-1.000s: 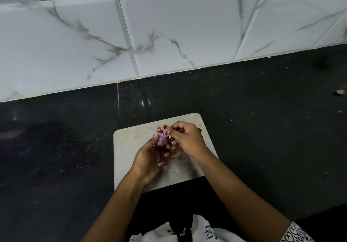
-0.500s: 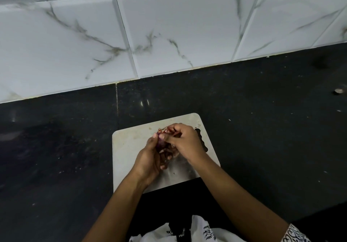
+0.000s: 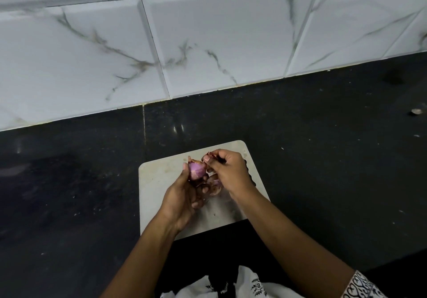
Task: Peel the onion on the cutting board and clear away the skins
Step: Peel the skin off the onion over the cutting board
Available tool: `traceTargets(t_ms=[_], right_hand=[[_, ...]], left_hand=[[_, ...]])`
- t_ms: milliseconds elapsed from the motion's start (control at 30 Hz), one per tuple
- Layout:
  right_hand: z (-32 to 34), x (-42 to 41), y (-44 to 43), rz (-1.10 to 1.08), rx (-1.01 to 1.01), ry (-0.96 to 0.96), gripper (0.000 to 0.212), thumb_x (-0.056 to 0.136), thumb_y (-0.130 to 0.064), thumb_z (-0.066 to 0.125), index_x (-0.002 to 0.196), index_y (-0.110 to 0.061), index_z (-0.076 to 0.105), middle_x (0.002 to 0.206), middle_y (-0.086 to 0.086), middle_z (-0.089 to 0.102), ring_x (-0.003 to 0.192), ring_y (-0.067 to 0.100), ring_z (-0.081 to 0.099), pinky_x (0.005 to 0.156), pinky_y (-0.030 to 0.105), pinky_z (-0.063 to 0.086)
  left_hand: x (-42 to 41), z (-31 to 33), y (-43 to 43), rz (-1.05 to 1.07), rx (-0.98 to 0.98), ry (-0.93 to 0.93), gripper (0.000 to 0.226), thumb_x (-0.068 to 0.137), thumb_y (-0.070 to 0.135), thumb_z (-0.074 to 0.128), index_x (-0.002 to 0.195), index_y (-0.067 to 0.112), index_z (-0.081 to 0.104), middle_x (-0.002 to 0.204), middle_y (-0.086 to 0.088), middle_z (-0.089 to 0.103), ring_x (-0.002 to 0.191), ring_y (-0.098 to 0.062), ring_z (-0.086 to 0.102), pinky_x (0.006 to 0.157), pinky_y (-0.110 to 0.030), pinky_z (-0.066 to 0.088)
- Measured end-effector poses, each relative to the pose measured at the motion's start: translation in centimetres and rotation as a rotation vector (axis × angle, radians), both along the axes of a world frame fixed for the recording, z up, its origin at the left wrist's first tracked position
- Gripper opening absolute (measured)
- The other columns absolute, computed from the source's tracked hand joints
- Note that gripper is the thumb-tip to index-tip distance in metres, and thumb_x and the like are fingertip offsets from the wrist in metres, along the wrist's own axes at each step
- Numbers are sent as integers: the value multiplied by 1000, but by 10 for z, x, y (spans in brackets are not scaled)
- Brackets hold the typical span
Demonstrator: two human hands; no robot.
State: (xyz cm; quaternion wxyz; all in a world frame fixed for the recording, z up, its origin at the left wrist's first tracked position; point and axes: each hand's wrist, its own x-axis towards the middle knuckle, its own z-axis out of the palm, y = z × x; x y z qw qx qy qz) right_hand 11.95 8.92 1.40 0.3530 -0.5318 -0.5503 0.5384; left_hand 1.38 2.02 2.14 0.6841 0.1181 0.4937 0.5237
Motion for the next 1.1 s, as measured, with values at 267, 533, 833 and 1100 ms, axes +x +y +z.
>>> traceTargets(t_ms=[267,533,833,1100], right_hand=[[-12,21,10,-23,52,-246,12,86,-11,64,94,-14,72,92,1,71,86,17,66,81,30,55],[5,27,5,395,229,-749,43,85,-8,57,126,-19,54,122,5,55,109,23,55,91,31,43],[55,21,-2,411,386,-376,25,80,-28,71,104,-21,72,95,-3,71,82,10,66,77,35,55],[64,23,8,586,408,-546,18,84,-20,67,100,-14,73,92,1,74,63,-2,54,62,4,41]], left_hand=[[-9,-3,0,98,64,-247,41,85,38,46,109,7,61,81,-9,64,60,-12,61,37,-16,41],[-14,-8,-3,53,32,-210,51,84,45,45,118,10,60,93,-10,64,60,-14,61,35,-16,39],[-11,4,-1,-96,71,77,39,89,46,42,97,16,65,73,-6,58,49,-12,47,34,-18,25],[-14,4,-6,-191,59,282,40,94,46,37,100,13,60,72,-6,52,52,-12,41,40,-18,25]])
